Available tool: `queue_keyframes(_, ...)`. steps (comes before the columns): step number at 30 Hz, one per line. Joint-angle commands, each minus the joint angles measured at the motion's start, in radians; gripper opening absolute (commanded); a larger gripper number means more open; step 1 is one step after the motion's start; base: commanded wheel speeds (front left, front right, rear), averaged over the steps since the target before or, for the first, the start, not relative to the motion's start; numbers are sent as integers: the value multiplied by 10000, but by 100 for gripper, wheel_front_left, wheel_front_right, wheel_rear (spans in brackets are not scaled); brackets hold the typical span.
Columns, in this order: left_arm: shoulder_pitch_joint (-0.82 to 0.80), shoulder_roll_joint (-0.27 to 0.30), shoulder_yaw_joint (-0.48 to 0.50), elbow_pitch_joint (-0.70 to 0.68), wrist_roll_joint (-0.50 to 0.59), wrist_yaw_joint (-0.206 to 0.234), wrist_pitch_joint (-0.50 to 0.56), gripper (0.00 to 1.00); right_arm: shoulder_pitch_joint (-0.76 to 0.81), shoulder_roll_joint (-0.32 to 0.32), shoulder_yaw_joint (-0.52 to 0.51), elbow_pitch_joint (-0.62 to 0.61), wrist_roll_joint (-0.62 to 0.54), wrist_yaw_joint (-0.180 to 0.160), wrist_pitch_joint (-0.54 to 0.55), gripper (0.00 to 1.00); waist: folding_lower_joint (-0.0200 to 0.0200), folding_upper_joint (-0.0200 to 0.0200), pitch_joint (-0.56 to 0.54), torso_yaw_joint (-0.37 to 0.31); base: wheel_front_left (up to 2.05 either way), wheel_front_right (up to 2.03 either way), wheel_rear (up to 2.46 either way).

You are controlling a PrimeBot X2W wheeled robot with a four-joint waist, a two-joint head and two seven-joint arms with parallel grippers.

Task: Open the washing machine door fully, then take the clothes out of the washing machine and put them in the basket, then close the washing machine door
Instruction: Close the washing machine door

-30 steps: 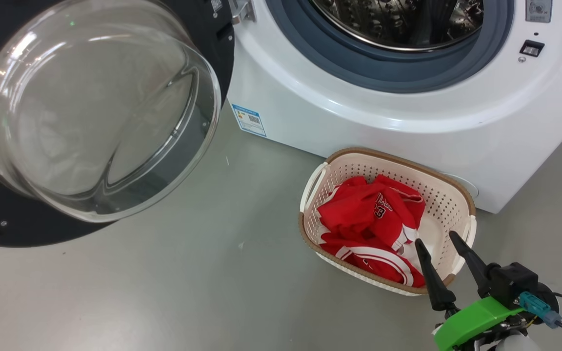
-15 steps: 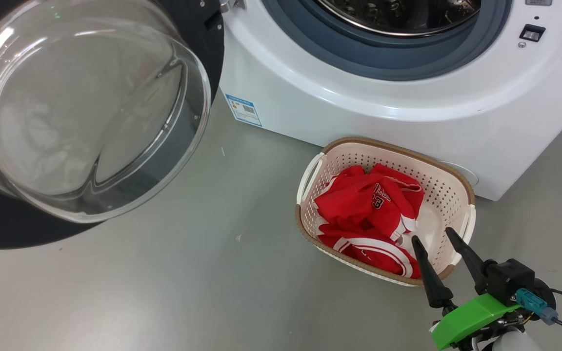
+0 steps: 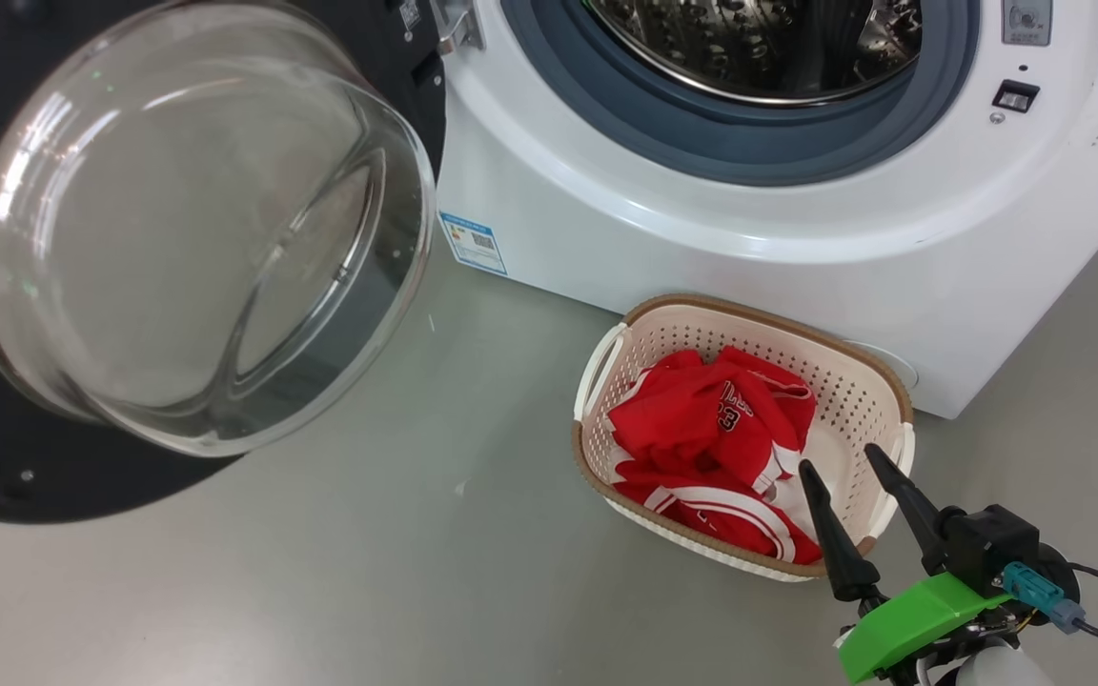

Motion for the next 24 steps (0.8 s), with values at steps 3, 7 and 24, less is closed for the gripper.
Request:
queue_keyframes(3, 411, 505, -183, -923, -217, -73, 721, 0, -41, 65, 187, -242, 15, 62, -67, 100, 0, -1, -190, -24, 0, 0, 0)
queue_keyframes(7, 817, 682, -240, -1490, -560, -73, 1106, 0, 41, 76, 115, -272, 48, 62, -67, 100, 0, -1, -334, -50, 0, 0, 0)
queue_keyframes(24, 2529, 647, 87, -4675, -1902, -73, 2001, 0, 243, 151, -20, -439, 106, 62, -67, 100, 0, -1, -606, -450, 0, 0, 0)
